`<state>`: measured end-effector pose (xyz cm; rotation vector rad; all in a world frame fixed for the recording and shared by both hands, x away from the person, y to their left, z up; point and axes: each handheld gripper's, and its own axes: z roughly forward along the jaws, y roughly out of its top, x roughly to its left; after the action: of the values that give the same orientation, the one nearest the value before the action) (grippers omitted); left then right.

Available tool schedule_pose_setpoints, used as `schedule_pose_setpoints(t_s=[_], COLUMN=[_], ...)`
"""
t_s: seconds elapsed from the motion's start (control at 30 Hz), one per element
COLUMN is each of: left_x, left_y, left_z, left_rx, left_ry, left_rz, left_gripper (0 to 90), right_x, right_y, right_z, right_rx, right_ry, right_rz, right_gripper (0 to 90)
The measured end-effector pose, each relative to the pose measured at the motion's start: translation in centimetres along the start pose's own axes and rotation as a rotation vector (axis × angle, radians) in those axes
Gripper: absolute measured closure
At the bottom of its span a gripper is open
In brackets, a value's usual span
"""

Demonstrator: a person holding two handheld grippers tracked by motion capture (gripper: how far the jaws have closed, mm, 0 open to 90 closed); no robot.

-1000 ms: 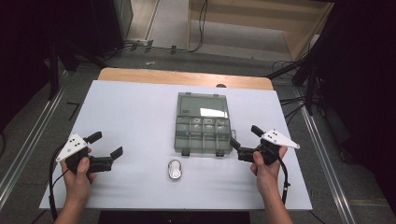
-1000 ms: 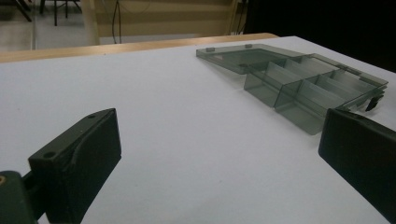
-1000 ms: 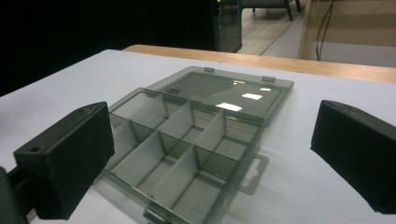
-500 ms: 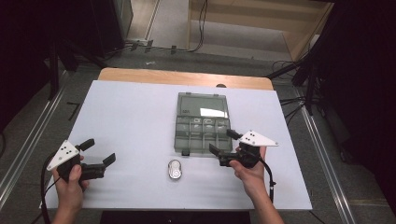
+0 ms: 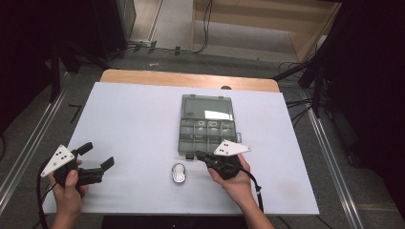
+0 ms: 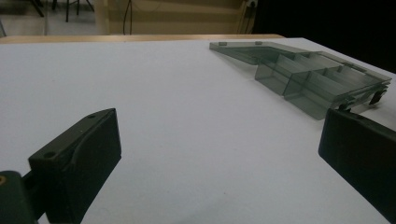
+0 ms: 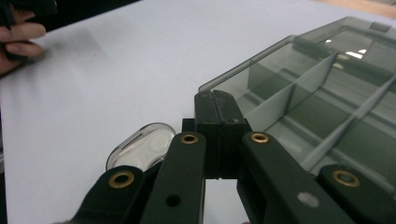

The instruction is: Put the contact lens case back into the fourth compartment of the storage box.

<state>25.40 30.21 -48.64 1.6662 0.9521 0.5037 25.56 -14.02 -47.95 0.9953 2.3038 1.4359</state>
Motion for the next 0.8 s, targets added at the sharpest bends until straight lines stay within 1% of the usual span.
schedule_pose_setpoints(t_s=[0.03, 0.07, 0.1, 0.17, 0.2, 0.3, 0.43, 0.57, 0.67, 0.73, 0.8], left_x=[-0.1, -0.1, -0.2, -0.3, -0.3, -0.2, -0.1, -0.1, -0.2, -0.2, -0.2], left_y=[0.0, 0.0, -0.1, -0.1, -0.1, -0.2, -0.2, -0.3, -0.3, -0.3, -0.3], left_z=[0.1, 0.1, 0.3, 0.4, 0.4, 0.3, 0.4, 0.5, 0.4, 0.4, 0.5], left_rx=[0.000, 0.000, 0.011, 0.015, 0.014, 0.014, 0.012, 0.014, 0.016, 0.015, 0.015], left_ry=[-0.005, -0.005, -0.009, -0.012, -0.014, -0.018, -0.021, -0.022, -0.020, -0.020, -0.021], left_rz=[0.001, 0.001, 0.010, 0.016, 0.015, 0.010, 0.004, 0.001, 0.007, 0.008, 0.008], left_gripper=[0.0, 0.0, 0.0, 0.0, 0.0, 0.0, 0.0, 0.0, 0.0, 0.0, 0.0], right_x=[0.2, 0.2, 0.6, 0.8, 0.9, 0.9, 1.0, 1.1, 1.3, 1.3, 1.4], right_y=[0.0, 0.0, -0.1, -0.1, -0.2, -0.3, -0.6, -0.7, -0.8, -0.9, -0.9], right_z=[0.3, 0.3, 0.9, 1.4, 1.7, 2.6, 3.7, 4.2, 4.8, 5.1, 5.2], right_rx=[0.015, 0.015, 0.037, 0.058, 0.068, 0.099, 0.146, 0.155, 0.169, 0.182, 0.187], right_ry=[0.006, 0.006, 0.016, 0.012, 0.003, 0.017, 0.030, 0.031, 0.031, 0.024, 0.023], right_rz=[-0.001, -0.001, -0.006, -0.009, -0.006, 0.013, 0.014, 0.012, 0.014, 0.005, 0.008], right_gripper=[88.3, 88.3, 88.3, 88.3, 88.3, 88.3, 88.3, 88.3, 88.4, 88.3, 88.4])
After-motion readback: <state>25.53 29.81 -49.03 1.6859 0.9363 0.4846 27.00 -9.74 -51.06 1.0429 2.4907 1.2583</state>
